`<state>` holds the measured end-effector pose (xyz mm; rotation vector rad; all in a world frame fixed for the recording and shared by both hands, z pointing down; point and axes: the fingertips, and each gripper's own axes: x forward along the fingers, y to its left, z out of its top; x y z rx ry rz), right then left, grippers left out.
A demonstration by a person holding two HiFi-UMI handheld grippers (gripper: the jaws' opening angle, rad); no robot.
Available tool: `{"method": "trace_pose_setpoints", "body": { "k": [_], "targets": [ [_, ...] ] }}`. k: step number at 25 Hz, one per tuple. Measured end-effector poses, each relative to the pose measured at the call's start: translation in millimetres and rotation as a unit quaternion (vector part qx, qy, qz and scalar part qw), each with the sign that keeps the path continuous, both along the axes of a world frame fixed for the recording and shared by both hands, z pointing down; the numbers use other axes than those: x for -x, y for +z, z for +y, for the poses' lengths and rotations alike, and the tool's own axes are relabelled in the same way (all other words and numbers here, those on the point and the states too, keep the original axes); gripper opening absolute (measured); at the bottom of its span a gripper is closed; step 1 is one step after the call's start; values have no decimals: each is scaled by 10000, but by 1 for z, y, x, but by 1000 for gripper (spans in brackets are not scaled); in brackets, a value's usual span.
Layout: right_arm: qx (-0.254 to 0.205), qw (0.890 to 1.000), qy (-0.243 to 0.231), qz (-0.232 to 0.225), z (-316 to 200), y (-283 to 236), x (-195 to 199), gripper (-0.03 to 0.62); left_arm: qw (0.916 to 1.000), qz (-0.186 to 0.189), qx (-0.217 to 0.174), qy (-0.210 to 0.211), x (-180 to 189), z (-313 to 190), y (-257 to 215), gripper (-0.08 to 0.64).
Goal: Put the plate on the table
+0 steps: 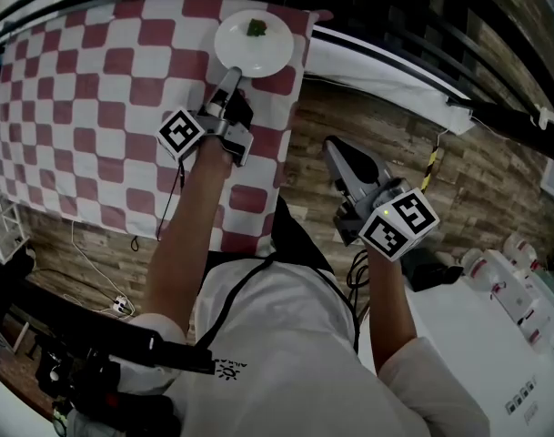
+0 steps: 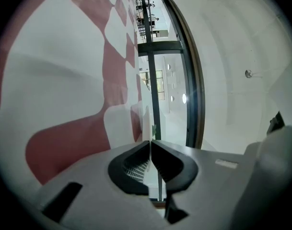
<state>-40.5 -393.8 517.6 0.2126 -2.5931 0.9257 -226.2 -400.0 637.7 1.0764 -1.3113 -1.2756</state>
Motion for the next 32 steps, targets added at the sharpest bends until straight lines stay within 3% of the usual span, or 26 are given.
{"method": "trace_pose_setpoints", "body": {
  "k": [6, 10, 24, 32],
  "targets": [
    [-37, 9999, -142, 3, 2, 10, 18, 9, 9983, -20, 575, -23, 2, 4, 18, 15],
    [-71, 9997, -248, -50, 5, 9, 30, 9, 9955, 170, 929, -123, 2, 4, 23, 14],
    [1, 9998, -211, -34, -1, 11, 40, 8, 9860, 467, 1596, -117, 4, -5, 36, 12],
    [29, 9999, -130, -34, -1, 11, 40, 9, 9803, 354, 1939, 81, 1, -7, 39, 22]
  ]
}}
